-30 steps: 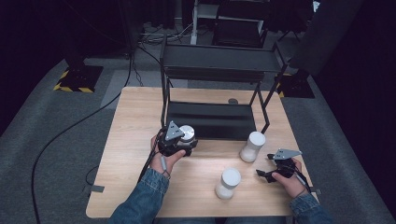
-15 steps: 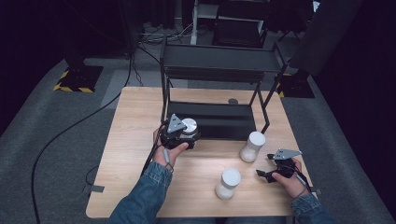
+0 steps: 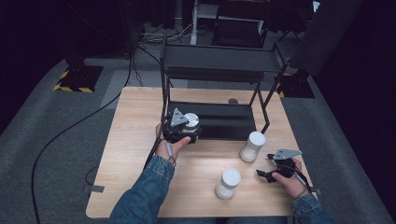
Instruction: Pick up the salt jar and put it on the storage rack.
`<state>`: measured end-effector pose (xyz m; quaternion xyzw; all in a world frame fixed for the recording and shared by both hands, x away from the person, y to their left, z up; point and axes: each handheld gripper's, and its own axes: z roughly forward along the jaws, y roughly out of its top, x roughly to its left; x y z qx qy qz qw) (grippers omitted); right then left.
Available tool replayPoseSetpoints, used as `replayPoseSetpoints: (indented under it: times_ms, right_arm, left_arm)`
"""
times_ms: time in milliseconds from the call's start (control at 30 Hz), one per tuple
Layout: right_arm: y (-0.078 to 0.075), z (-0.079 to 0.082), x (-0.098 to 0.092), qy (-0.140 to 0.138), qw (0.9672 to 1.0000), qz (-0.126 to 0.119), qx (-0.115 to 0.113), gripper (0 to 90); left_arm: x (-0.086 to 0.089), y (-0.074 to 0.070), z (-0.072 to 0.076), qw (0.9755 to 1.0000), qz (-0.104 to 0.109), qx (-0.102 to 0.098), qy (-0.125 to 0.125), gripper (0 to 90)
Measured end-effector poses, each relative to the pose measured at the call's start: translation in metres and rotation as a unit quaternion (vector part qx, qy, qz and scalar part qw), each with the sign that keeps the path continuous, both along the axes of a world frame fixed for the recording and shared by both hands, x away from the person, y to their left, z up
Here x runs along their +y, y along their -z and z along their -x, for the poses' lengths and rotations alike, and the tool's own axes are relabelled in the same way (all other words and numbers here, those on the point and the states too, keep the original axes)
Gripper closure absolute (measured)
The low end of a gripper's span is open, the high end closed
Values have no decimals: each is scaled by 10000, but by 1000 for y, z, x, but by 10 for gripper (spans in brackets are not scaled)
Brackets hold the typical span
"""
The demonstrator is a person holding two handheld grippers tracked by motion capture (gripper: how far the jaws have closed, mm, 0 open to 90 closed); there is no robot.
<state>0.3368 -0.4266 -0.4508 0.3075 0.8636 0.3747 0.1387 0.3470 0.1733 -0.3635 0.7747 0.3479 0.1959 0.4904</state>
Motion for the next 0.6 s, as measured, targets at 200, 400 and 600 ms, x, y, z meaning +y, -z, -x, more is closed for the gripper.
replayPoseSetpoints:
  times_ms: [200,400,600]
  right_arm:
    - [0,0,0,0,10000,0,1,58]
    - [0,0,0,-1,10000,0,0,58]
    - [0,0,0,0,10000,0,0,58]
  left_arm:
    - [-3,-4,-7,10000,0,-34,-40,303]
    - [-6,-8,-17,10000,-64,-55,-47,303]
    - [-11,-9,-28,9997,-206,-34,-137,304]
